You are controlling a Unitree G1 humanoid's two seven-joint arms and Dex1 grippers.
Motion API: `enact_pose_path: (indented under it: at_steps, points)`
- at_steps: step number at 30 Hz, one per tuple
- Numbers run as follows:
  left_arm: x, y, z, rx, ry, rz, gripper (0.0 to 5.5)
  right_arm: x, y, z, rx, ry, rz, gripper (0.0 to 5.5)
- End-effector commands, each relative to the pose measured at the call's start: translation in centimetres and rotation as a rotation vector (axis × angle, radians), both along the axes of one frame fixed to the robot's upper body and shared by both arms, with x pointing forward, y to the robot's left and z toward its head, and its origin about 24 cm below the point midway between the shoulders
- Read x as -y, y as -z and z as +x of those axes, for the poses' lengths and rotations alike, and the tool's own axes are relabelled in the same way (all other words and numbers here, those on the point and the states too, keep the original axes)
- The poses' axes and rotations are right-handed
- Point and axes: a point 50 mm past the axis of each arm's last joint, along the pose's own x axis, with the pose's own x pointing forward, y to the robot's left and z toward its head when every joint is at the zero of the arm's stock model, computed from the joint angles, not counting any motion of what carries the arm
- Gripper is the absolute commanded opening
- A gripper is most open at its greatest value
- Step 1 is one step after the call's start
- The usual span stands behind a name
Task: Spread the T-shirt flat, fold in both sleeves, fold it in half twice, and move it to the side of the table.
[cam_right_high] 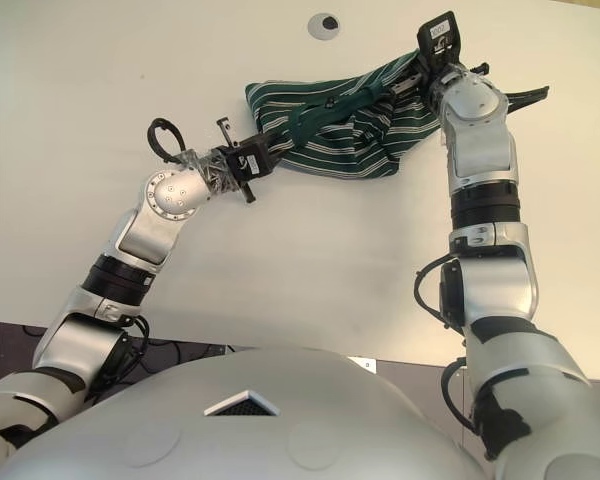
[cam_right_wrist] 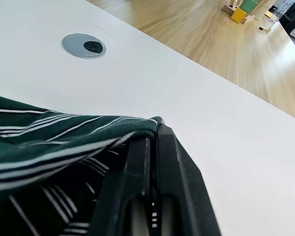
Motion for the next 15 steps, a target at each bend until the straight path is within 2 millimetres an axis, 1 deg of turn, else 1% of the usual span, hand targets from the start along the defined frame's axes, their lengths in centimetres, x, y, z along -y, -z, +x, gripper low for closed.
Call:
enact_pose_path:
  at_steps: [1, 3, 7, 8, 9, 10, 11, 13, 15]
  points:
    - [-0.2, -0.6, 0.5, 0.033, -0.001, 0.008, 0.22, -0.5, -0.3, 0.3, 0.015, -0.011, 0.017, 0.00]
    - [-0.2, -0.7, 0.6, 0.037, -0.002, 0.006, 0.03, -0.5, -0.3, 0.3, 0.016, -0.009, 0.017, 0.00]
    - [-0.3, -0.8, 0.8, 0.042, -0.004, 0.002, 0.03, -0.5, -0.5, 0.4, 0.021, -0.010, 0.019, 0.00]
    - [-0.3, -1.0, 1.0, 0.046, -0.005, -0.007, 0.03, -0.5, -0.7, 0.5, 0.031, -0.009, 0.024, 0.00]
    - [-0.3, -1.7, 1.4, 0.063, -0.014, -0.040, 0.03, -0.6, -1.3, 0.6, 0.066, -0.017, 0.042, 0.00]
    - [-0.4, -3.3, 2.4, 0.100, -0.033, -0.091, 0.03, -0.6, -2.7, 0.8, 0.131, -0.041, 0.071, 0.00]
    - [-0.7, -6.1, 4.1, 0.162, -0.058, -0.167, 0.03, -0.5, -4.7, 0.9, 0.233, -0.088, 0.098, 0.00]
    - [-1.3, -11.9, 7.0, 0.289, -0.086, -0.277, 0.03, -0.1, -8.2, 0.8, 0.398, -0.151, 0.128, 0.00]
    - [-1.2, -16.9, 9.2, 0.375, -0.068, -0.335, 0.03, 0.6, -10.9, 0.8, 0.520, -0.170, 0.136, 0.00]
